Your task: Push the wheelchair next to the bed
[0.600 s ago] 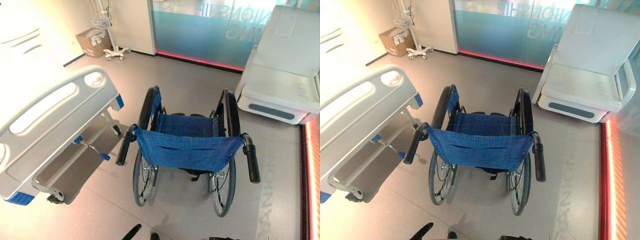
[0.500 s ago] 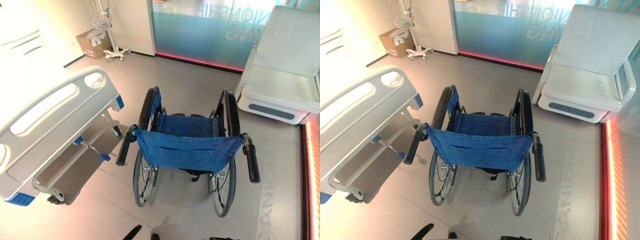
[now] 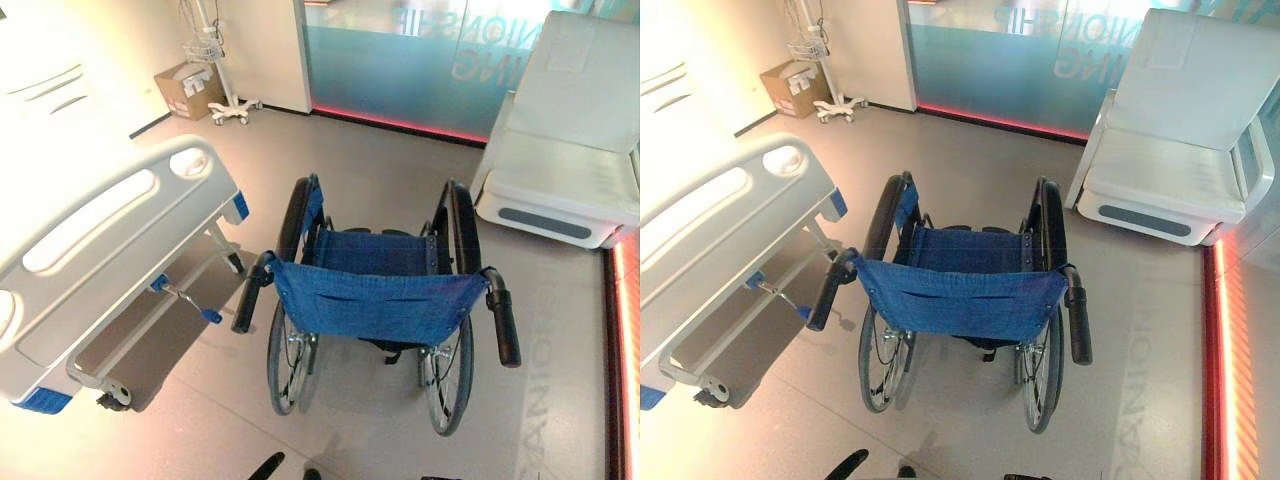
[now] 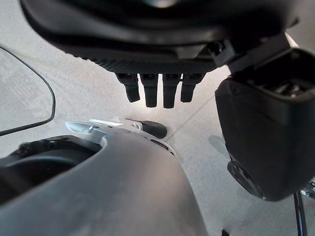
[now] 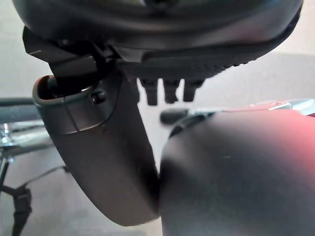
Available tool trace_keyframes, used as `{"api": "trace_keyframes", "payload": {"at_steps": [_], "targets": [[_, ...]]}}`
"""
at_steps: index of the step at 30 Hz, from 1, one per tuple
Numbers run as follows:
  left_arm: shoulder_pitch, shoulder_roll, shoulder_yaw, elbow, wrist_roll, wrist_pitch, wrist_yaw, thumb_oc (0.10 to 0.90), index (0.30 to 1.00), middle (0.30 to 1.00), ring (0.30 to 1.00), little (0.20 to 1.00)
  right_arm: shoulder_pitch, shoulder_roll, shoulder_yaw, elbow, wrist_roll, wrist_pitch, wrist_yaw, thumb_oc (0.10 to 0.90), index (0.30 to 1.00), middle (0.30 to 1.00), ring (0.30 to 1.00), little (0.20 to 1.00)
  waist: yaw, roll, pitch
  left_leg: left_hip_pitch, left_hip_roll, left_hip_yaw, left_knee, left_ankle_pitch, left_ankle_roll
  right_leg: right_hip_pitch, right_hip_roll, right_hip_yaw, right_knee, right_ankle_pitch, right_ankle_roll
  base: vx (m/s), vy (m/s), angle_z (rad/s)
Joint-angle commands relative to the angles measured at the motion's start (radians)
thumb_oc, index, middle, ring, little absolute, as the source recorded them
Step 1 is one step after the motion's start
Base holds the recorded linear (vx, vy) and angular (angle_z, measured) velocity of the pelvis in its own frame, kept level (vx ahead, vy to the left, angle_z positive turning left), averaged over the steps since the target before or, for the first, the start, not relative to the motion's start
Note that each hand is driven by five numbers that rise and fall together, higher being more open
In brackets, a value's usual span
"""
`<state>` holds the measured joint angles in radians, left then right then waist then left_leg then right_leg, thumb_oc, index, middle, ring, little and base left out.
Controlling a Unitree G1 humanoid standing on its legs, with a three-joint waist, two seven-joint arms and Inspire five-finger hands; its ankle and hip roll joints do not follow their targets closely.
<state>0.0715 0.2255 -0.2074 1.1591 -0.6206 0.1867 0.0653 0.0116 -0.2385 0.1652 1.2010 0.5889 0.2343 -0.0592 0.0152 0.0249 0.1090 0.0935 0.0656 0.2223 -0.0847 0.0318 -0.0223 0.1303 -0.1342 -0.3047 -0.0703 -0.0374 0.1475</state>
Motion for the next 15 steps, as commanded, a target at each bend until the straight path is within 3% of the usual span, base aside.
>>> {"api": "trace_keyframes", "payload": {"at_steps": [1, 9, 13, 14, 15], "targets": [[-0.059, -0.008, 0.015, 0.05, 0.029, -0.015, 0.019, 0.8, 0.9, 0.9, 0.9, 0.9, 0.004, 0.013, 0.042, 0.033, -0.034, 0.013, -0.034, 0.8, 0.9, 0.9, 0.9, 0.9, -0.011, -0.008, 0.037, -0.002, -0.004, -0.007, -0.003, -0.039, -0.024, -0.042, 0.003, 0.03, -0.014, 0.078, -0.017, 0.0, 0.0, 0.0], [-0.053, 0.082, 0.113, -0.055, -0.075, 0.026, 0.036, 0.8, 0.9, 0.9, 0.9, 0.9, 0.02, -0.078, -0.088, -0.073, 0.125, -0.036, -0.149, 0.8, 0.9, 0.9, 0.9, 0.9, -0.024, 0.001, 0.039, 0.009, 0.001, 0.004, -0.003, -0.038, -0.025, -0.036, 0.004, 0.038, -0.015, 0.077, -0.013, 0.0, 0.007, -0.01], [-0.034, 0.185, 0.213, -0.161, -0.067, 0.028, 0.054, 0.8, 0.9, 0.9, 0.9, 0.9, 0.042, -0.164, -0.191, -0.175, 0.137, -0.114, -0.205, 0.8, 0.9, 0.9, 0.9, 0.9, -0.024, 0.001, 0.036, 0.017, 0.003, 0.01, -0.003, -0.042, -0.026, -0.029, 0.004, 0.037, -0.017, 0.077, -0.01, 0.0, 0.0, 0.0], [-0.034, 0.192, 0.219, -0.165, -0.067, 0.032, 0.053, 0.8, 0.9, 0.9, 0.9, 0.9, 0.042, -0.17, -0.196, -0.181, 0.135, -0.112, -0.205, 0.8, 0.9, 0.9, 0.9, 0.9, -0.024, 0.001, 0.034, 0.013, 0.003, 0.01, -0.003, -0.04, -0.026, -0.033, 0.004, 0.037, -0.017, 0.079, -0.01, 0.0, 0.0, 0.0], [-0.028, 0.248, 0.268, -0.21, -0.077, 0.044, 0.057, 0.8, 0.9, 0.9, 0.9, 0.9, 0.051, -0.225, -0.242, -0.237, 0.137, -0.11, -0.216, 0.8, 0.9, 0.9, 0.9, 0.9, -0.025, -0.001, 0.033, 0.014, 0.004, 0.013, -0.003, -0.04, -0.027, -0.033, 0.003, 0.035, -0.017, 0.08, -0.008, 0.0, 0.0, 0.0]]}}
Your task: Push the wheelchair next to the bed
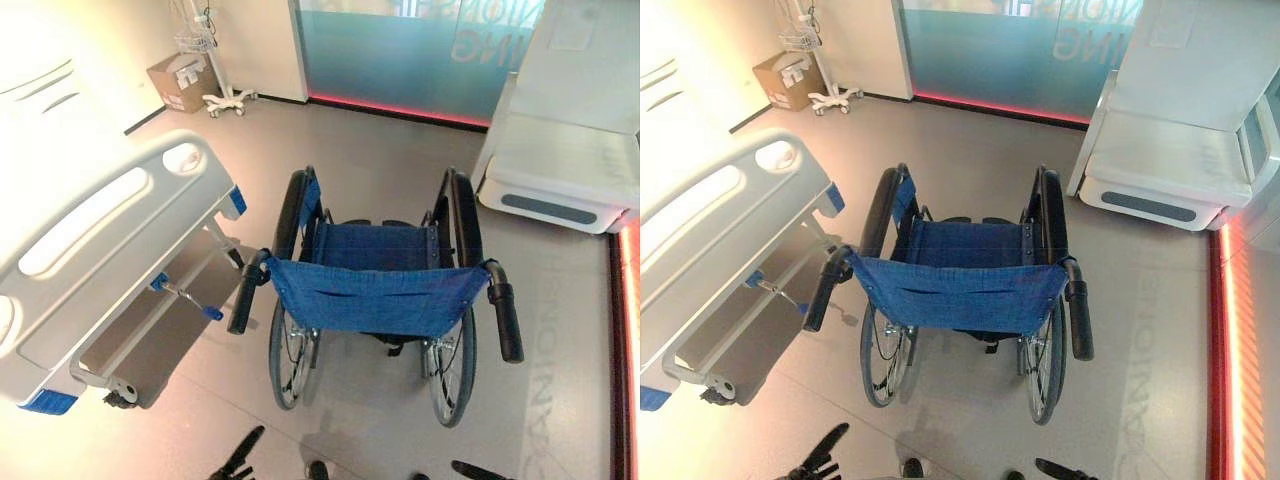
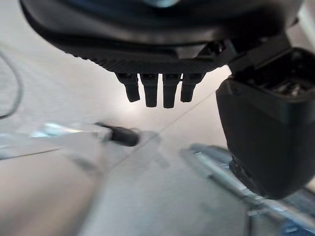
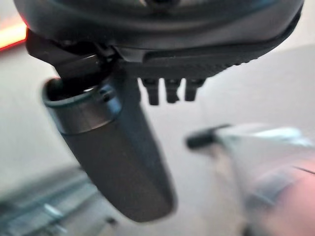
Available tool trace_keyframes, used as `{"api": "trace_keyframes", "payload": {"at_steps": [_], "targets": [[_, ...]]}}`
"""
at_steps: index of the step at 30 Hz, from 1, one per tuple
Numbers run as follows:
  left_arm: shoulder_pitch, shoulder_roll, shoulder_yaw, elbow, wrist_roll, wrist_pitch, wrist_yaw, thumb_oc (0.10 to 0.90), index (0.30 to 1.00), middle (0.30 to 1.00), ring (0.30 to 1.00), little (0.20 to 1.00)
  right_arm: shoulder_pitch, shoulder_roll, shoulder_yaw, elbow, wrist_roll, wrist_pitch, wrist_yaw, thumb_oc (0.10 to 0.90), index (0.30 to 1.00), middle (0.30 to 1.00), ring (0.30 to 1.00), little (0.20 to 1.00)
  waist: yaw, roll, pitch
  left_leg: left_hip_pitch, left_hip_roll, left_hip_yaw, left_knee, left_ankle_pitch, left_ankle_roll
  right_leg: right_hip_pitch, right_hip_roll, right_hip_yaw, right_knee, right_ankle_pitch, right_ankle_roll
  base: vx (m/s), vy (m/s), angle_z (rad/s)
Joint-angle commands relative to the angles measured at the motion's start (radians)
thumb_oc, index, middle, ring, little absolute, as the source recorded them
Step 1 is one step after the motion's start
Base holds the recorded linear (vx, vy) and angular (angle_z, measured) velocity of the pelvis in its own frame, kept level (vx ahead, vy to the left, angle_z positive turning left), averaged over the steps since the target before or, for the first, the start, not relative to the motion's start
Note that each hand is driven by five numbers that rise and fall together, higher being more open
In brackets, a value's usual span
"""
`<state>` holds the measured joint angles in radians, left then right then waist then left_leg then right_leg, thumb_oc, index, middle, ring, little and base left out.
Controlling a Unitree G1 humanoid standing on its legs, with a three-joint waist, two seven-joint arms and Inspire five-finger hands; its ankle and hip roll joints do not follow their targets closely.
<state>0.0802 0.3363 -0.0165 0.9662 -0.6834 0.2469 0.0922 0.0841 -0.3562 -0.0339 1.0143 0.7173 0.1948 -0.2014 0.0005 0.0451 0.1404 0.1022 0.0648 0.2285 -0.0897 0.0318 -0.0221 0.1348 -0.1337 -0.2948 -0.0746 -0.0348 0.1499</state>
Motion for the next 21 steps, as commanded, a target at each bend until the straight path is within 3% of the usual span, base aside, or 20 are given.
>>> {"api": "trace_keyframes", "payload": {"at_steps": [1, 5, 7, 10, 13, 18, 21], "targets": [[-0.03, 0.169, 0.104, -0.054, -0.025, -0.012, 0.041, 0.8, 0.9, 0.9, 0.9, 0.9, -0.015, -0.144, -0.074, -0.099, 0.013, -0.07, -0.092, 0.8, 0.9, 0.9, 0.9, 0.9, -0.01, -0.022, 0.001, 0.005, 0.004, 0.008, 0.002, -0.04, -0.028, -0.037, 0.002, 0.024, -0.013, 0.078, -0.01, 0.0, 0.0, 0.0], [0.003, 0.266, 0.211, -0.19, -0.114, -0.033, 0.083, 0.8, 0.9, 0.9, 0.9, 0.9, 0.016, -0.245, -0.169, -0.314, 0.001, -0.06, -0.217, 0.8, 0.9, 0.9, 0.9, 0.9, -0.016, -0.027, 0.004, 0.007, 0.002, 0.009, 0.002, -0.043, -0.03, -0.035, 0.002, 0.028, -0.013, 0.077, -0.008, -0.01, -0.005, -0.03], [0.005, 0.273, 0.224, -0.209, -0.143, -0.054, 0.086, 0.8, 0.9, 0.9, 0.9, 0.9, 0.019, -0.253, -0.178, -0.34, -0.005, -0.072, -0.236, 0.8, 0.9, 0.9, 0.9, 0.9, -0.017, -0.028, 0.001, 0.002, 0.001, 0.009, 0.002, -0.04, -0.03, -0.04, 0.002, 0.029, -0.013, 0.079, -0.009, 0.0, 0.0, 0.0], [0.021, 0.296, 0.311, -0.416, -0.169, -0.079, 0.148, 0.8, 0.9, 0.9, 0.9, 0.9, 0.025, -0.288, -0.257, -0.534, -0.033, -0.059, -0.354, 0.8, 0.9, 0.9, 0.9, 0.9, -0.019, -0.03, 0.005, 0.008, 0.002, 0.007, 0.002, -0.044, -0.031, -0.032, 0.003, 0.03, -0.013, 0.072, -0.01, 0.0, 0.0, 0.0], [0.031, 0.307, 0.365, -0.637, -0.177, -0.053, 0.193, 0.8, 0.9, 0.9, 0.9, 0.9, 0.015, -0.3, -0.335, -0.717, -0.07, -0.048, -0.451, 0.8, 0.9, 0.9, 0.9, 0.9, -0.014, -0.03, 0.003, 0.008, 0.004, 0.0, 0.002, -0.045, -0.032, -0.027, 0.005, 0.028, -0.013, 0.064, -0.012, 0.0, 0.0, 0.0], [0.007, 0.321, 0.392, -0.856, -0.207, -0.021, 0.204, 0.8, 0.9, 0.9, 0.9, 0.9, -0.027, -0.314, -0.367, -0.96, -0.108, -0.001, -0.482, 0.8, 0.9, 0.9, 0.9, 0.9, -0.011, -0.026, -0.005, 0.006, 0.007, -0.004, 0.002, -0.041, -0.035, -0.026, 0.005, 0.03, -0.013, 0.061, -0.015, 0.01, 0.004, 0.0], [-0.027, 0.364, 0.384, -0.969, -0.222, -0.005, 0.201, 0.8, 0.9, 0.9, 0.9, 0.9, -0.073, -0.331, -0.337, -1.069, -0.096, 0.04, -0.446, 0.8, 0.9, 0.9, 0.9, 0.9, -0.01, -0.024, -0.007, 0.009, 0.009, -0.003, 0.002, -0.04, -0.037, -0.023, 0.005, 0.031, -0.013, 0.058, -0.016, 0.0, 0.0, 0.0]]}}
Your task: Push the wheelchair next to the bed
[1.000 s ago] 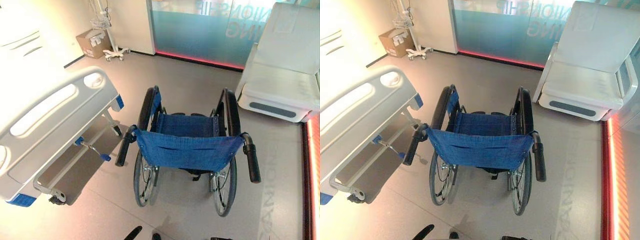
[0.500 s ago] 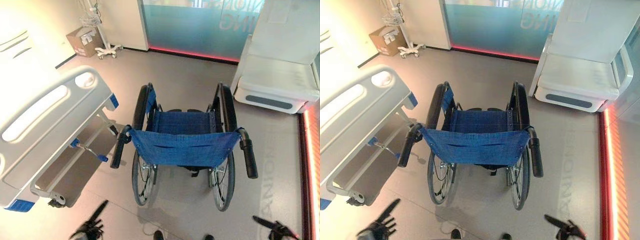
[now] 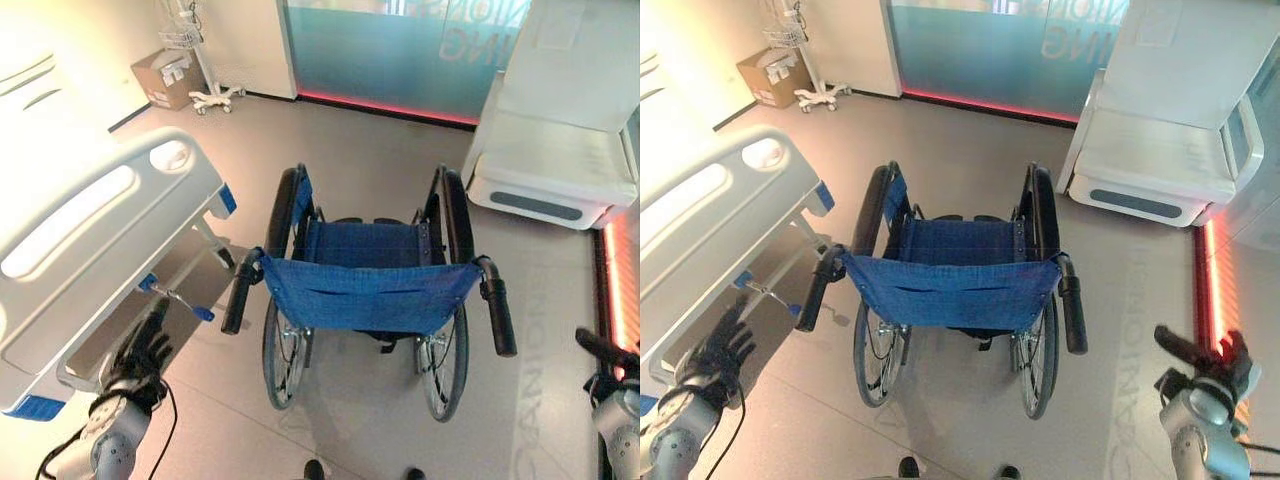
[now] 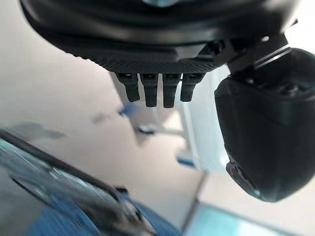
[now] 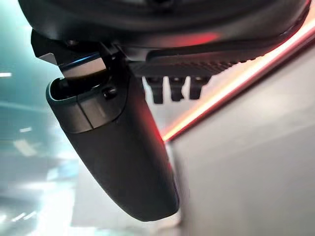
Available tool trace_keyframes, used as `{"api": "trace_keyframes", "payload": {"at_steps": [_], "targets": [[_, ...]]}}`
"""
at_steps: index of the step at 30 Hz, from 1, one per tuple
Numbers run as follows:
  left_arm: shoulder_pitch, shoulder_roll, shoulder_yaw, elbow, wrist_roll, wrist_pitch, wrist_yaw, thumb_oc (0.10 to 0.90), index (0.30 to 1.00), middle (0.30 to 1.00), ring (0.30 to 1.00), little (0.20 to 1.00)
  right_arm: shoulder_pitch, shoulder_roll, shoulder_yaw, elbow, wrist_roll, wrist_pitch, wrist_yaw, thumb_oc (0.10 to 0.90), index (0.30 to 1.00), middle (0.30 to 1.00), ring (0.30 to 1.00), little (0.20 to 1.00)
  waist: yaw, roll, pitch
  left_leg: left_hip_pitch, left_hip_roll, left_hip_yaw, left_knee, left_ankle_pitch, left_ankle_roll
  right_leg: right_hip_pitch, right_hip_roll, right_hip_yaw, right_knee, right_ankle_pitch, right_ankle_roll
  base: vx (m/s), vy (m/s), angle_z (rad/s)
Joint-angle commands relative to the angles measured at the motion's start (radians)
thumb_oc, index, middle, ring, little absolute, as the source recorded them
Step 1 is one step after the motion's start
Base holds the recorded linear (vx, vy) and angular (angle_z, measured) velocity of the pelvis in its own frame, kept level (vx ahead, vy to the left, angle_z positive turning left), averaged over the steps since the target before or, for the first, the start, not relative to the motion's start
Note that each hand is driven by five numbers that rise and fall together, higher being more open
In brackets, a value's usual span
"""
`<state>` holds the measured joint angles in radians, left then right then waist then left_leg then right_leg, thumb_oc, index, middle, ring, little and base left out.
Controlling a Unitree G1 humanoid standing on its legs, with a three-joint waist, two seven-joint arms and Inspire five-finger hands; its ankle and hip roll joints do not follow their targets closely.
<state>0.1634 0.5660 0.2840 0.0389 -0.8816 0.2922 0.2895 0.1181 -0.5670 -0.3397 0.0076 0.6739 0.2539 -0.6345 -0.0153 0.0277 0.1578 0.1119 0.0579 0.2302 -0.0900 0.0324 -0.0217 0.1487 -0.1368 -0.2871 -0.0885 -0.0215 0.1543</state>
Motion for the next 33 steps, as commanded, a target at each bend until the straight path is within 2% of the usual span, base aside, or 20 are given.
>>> {"api": "trace_keyframes", "payload": {"at_steps": [1, 3, 7, 13, 16, 22, 27, 29, 33], "targets": [[-0.12, 0.144, 0.08, -0.054, -0.035, -0.053, -0.008, 0.8, 0.9, 0.9, 0.9, 0.9, -0.115, -0.127, -0.024, -0.076, -0.04, -0.015, 0.007, 0.8, 0.9, 0.9, 0.9, 0.9, 0.005, -0.006, -0.025, -0.001, 0.016, -0.004, 0.003, -0.04, -0.038, -0.036, 0.008, 0.023, 0.001, 0.044, -0.02, 0.0, 0.0, 0.0], [-0.167, 0.191, 0.068, -0.122, -0.137, -0.027, -0.085, 0.8, 0.9, 0.9, 0.9, 0.9, -0.15, -0.164, 0.007, -0.145, -0.005, 0.013, 0.064, 0.8, 0.9, 0.9, 0.9, 0.9, 0.006, -0.006, -0.028, 0.001, 0.018, 0.003, 0.003, -0.039, -0.041, -0.033, 0.008, 0.02, 0.001, 0.043, -0.02, 0.0, 0.0, 0.0], [-0.204, 0.232, 0.036, -0.206, -0.21, 0.019, -0.174, 0.8, 0.9, 0.9, 0.9, 0.9, -0.189, -0.204, 0.037, -0.219, 0.046, 0.015, 0.094, 0.8, 0.9, 0.9, 0.9, 0.9, 0.012, -0.005, -0.026, -0.001, 0.022, 0.013, 0.003, -0.038, -0.044, -0.036, 0.009, 0.013, 0.001, 0.044, -0.018, 0.0, 0.0, 0.0], [-0.193, 0.249, 0.013, -0.278, -0.232, 0.053, -0.195, 0.8, 0.9, 0.9, 0.9, 0.9, -0.187, -0.214, 0.05, -0.305, 0.144, 0.016, 0.138, 0.8, 0.9, 0.9, 0.9, 0.9, 0.009, -0.007, -0.02, 0.0, 0.022, 0.022, 0.003, -0.041, -0.04, -0.038, 0.013, 0.02, 0.001, 0.043, -0.017, 0.0, -0.004, -0.01], [-0.168, 0.26, 0.008, -0.316, -0.288, 0.096, -0.21, 0.8, 0.9, 0.9, 0.9, 0.9, -0.164, -0.208, 0.055, -0.369, 0.276, 0.008, 0.179, 0.8, 0.9, 0.9, 0.9, 0.9, 0.003, -0.011, -0.02, 0.003, 0.023, 0.034, 0.003, -0.04, -0.039, -0.039, 0.015, 0.024, 0.001, 0.044, -0.016, 0.01, -0.022, -0.06], [-0.108, 0.32, 0.042, -0.353, -0.201, 0.103, -0.219, 0.8, 0.9, 0.9, 0.9, 0.9, -0.122, -0.243, 0.039, -0.45, 0.4, 0.004, 0.229, 0.8, 0.9, 0.9, 0.9, 0.9, -0.003, -0.017, -0.02, 0.006, 0.025, 0.049, 0.003, -0.038, -0.04, -0.041, 0.019, 0.026, 0.001, 0.046, -0.012, 0.0, -0.004, -0.01], [-0.06, 0.383, 0.087, -0.361, -0.162, 0.135, -0.287, 0.8, 0.9, 0.9, 0.9, 0.9, -0.097, -0.286, 0.025, -0.477, 0.475, 0.013, 0.235, 0.8, 0.9, 0.9, 0.9, 0.9, -0.001, -0.02, -0.024, 0.005, 0.026, 0.057, 0.003, -0.034, -0.043, -0.042, 0.02, 0.023, 0.001, 0.046, -0.009, 0.0, 0.0, 0.0], [-0.035, 0.421, 0.109, -0.377, -0.122, 0.144, -0.328, 0.8, 0.9, 0.9, 0.9, 0.9, -0.085, -0.309, 0.018, -0.49, 0.547, 0.024, 0.247, 0.8, 0.9, 0.9, 0.9, 0.9, 0.002, -0.021, -0.024, 0.005, 0.024, 0.058, 0.003, -0.033, -0.043, -0.043, 0.02, 0.021, 0.001, 0.047, -0.009, 0.0, 0.0, 0.0], [0.026, 0.49, 0.161, -0.405, -0.029, 0.122, -0.384, 0.8, 0.9, 0.9, 0.9, 0.9, -0.053, -0.339, 0.026, -0.53, 0.621, 0.015, 0.255, 0.8, 0.9, 0.9, 0.9, 0.9, 0.011, -0.021, -0.02, -0.003, 0.024, 0.058, 0.003, -0.027, -0.044, -0.047, 0.021, 0.014, 0.001, 0.048, -0.008, 0.0, 0.0, 0.0]]}}
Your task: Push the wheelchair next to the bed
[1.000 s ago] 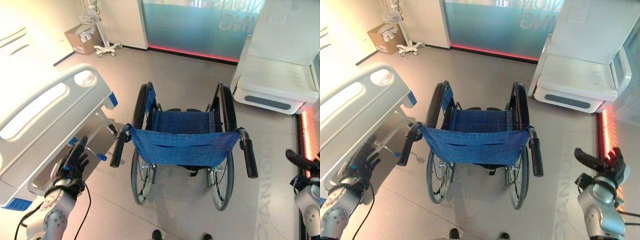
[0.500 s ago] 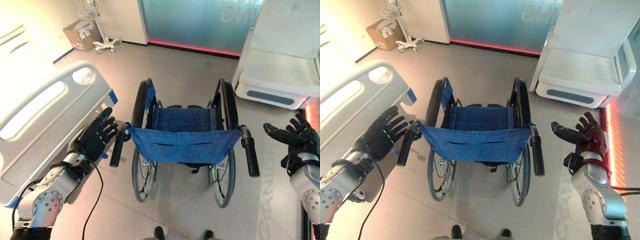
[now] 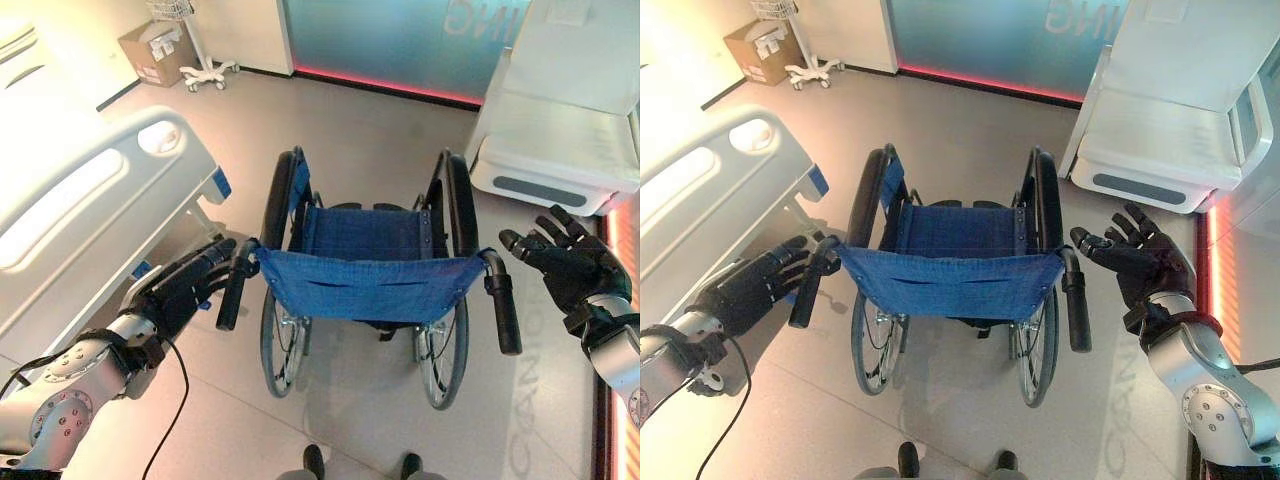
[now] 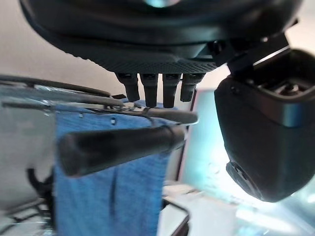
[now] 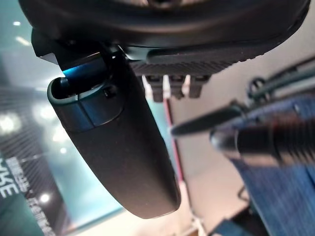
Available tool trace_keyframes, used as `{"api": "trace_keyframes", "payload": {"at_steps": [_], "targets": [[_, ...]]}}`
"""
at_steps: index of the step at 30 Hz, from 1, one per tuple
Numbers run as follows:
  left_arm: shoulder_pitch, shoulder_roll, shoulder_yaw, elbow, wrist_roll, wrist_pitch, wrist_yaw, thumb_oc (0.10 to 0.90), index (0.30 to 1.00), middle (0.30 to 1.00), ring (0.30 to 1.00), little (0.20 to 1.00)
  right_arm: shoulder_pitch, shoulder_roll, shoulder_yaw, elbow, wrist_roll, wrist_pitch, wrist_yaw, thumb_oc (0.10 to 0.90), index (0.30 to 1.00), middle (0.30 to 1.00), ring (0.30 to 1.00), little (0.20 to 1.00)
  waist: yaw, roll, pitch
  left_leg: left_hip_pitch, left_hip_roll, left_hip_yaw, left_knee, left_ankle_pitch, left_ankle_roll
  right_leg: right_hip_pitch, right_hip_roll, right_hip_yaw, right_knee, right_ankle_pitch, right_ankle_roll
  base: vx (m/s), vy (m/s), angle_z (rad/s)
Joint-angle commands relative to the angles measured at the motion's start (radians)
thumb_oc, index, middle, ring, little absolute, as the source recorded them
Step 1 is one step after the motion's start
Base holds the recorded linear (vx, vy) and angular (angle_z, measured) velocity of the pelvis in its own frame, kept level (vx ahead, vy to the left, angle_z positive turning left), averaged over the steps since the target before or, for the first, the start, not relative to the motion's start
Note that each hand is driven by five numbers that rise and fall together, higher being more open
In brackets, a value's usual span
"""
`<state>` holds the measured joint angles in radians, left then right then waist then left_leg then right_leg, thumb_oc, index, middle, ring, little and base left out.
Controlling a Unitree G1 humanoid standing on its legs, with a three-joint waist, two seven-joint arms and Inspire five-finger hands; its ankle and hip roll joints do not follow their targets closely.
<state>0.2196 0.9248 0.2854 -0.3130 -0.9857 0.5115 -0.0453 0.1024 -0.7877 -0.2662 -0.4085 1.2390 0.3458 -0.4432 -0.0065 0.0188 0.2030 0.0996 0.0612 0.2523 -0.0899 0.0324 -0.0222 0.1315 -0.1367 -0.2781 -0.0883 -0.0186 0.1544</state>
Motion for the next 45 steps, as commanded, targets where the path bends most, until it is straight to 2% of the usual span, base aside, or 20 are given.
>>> {"api": "trace_keyframes", "payload": {"at_steps": [1, 4, 7, 12, 16, 20, 26, 31, 39, 45], "targets": [[-0.021, 0.142, 0.168, -0.058, 0.1, -0.104, -0.053, 0.8, 0.9, 0.9, 0.9, 0.9, -0.033, -0.123, -0.048, -0.119, 0.054, -0.083, 0.06, 0.8, 0.9, 0.9, 0.9, 0.9, 0.003, -0.012, -0.063, 0.008, 0.021, 0.035, 0.003, -0.027, -0.044, -0.031, 0.02, 0.005, 0.001, 0.046, -0.008, 0.0, 0.0, 0.0], [0.033, 0.186, 0.236, -0.067, 0.155, -0.154, -0.052, 0.8, 0.9, 0.9, 0.9, 0.9, -0.012, -0.138, -0.063, -0.136, 0.033, -0.098, 0.043, 0.8, 0.9, 0.9, 0.9, 0.9, 0.01, -0.012, -0.058, 0.005, 0.019, 0.031, 0.003, -0.026, -0.044, -0.033, 0.021, 0.002, 0.001, 0.046, -0.007, 0.0, 0.0, 0.0], [0.104, 0.217, 0.343, -0.074, 0.19, -0.203, -0.064, 0.8, 0.9, 0.9, 0.9, 0.9, 0.021, -0.144, -0.099, -0.147, 0.05, -0.079, 0.05, 0.8, 0.9, 0.9, 0.9, 0.9, 0.018, -0.012, -0.058, 0.002, 0.019, 0.027, 0.003, -0.026, -0.046, -0.034, 0.019, -0.006, 0.001, 0.045, -0.006, 0.0, 0.0, 0.0], [0.171, 0.222, 0.422, -0.117, 0.228, -0.223, -0.111, 0.8, 0.9, 0.9, 0.9, 0.9, 0.068, -0.134, -0.125, -0.172, 0.047, -0.074, 0.05, 0.8, 0.9, 0.9, 0.9, 0.9, 0.023, -0.014, -0.056, -0.008, 0.021, 0.024, 0.003, -0.022, -0.051, -0.037, 0.017, -0.017, 0.001, 0.044, -0.006, -0.02, -0.004, 0.01], [0.184, 0.219, 0.415, -0.147, 0.198, -0.211, -0.146, 0.8, 0.9, 0.9, 0.9, 0.9, 0.077, -0.143, -0.137, -0.179, 0.037, -0.076, 0.04, 0.8, 0.9, 0.9, 0.9, 0.9, 0.023, -0.011, -0.05, -0.014, 0.021, 0.021, 0.003, -0.019, -0.053, -0.042, 0.016, -0.019, 0.001, 0.044, -0.005, -0.04, -0.006, 0.02], [0.21, 0.218, 0.386, -0.186, 0.166, -0.17, -0.186, 0.8, 0.9, 0.9, 0.9, 0.9, 0.103, -0.155, -0.144, -0.186, 0.027, -0.096, 0.037, 0.8, 0.9, 0.9, 0.9, 0.9, 0.02, -0.005, -0.042, -0.019, 0.021, 0.021, 0.003, -0.016, -0.054, -0.047, 0.016, -0.015, 0.001, 0.047, -0.002, -0.02, -0.002, 0.0], [0.233, 0.259, 0.355, -0.209, 0.108, -0.138, -0.198, 0.8, 0.9, 0.9, 0.9, 0.9, 0.123, -0.2, -0.136, -0.188, 0.075, -0.12, 0.045, 0.8, 0.9, 0.9, 0.9, 0.9, 0.01, 0.002, -0.032, -0.016, 0.02, 0.024, 0.003, -0.013, -0.053, -0.049, 0.016, -0.012, 0.001, 0.051, 0.002, 0.0, 0.0, 0.0], [0.219, 0.291, 0.323, -0.212, 0.061, -0.116, -0.187, 0.8, 0.9, 0.9, 0.9, 0.9, 0.123, -0.218, -0.108, -0.185, 0.032, -0.137, 0.029, 0.8, 0.9, 0.9, 0.9, 0.9, 0.0, 0.006, -0.03, -0.01, 0.021, 0.031, 0.003, -0.013, -0.052, -0.046, 0.016, -0.007, 0.001, 0.052, 0.003, 0.0, 0.0, 0.0], [0.214, 0.324, 0.297, -0.202, 0.114, -0.074, -0.167, 0.8, 0.9, 0.9, 0.9, 0.9, 0.135, -0.248, -0.109, -0.184, 0.005, -0.15, -0.001, 0.8, 0.9, 0.9, 0.9, 0.9, -0.011, 0.008, -0.027, -0.011, 0.021, 0.038, 0.003, -0.013, -0.05, -0.052, 0.019, 0.004, 0.001, 0.053, 0.004, 0.0, 0.0, 0.0], [0.247, 0.358, 0.335, -0.17, 0.13, -0.064, -0.195, 0.8, 0.9, 0.9, 0.9, 0.9, 0.123, -0.279, -0.135, -0.163, -0.103, -0.16, -0.071, 0.8, 0.9, 0.9, 0.9, 0.9, -0.014, 0.01, -0.026, -0.006, 0.021, 0.042, 0.003, -0.016, -0.047, -0.051, 0.021, 0.012, 0.001, 0.051, 0.004, 0.01, 0.0, 0.0]]}}
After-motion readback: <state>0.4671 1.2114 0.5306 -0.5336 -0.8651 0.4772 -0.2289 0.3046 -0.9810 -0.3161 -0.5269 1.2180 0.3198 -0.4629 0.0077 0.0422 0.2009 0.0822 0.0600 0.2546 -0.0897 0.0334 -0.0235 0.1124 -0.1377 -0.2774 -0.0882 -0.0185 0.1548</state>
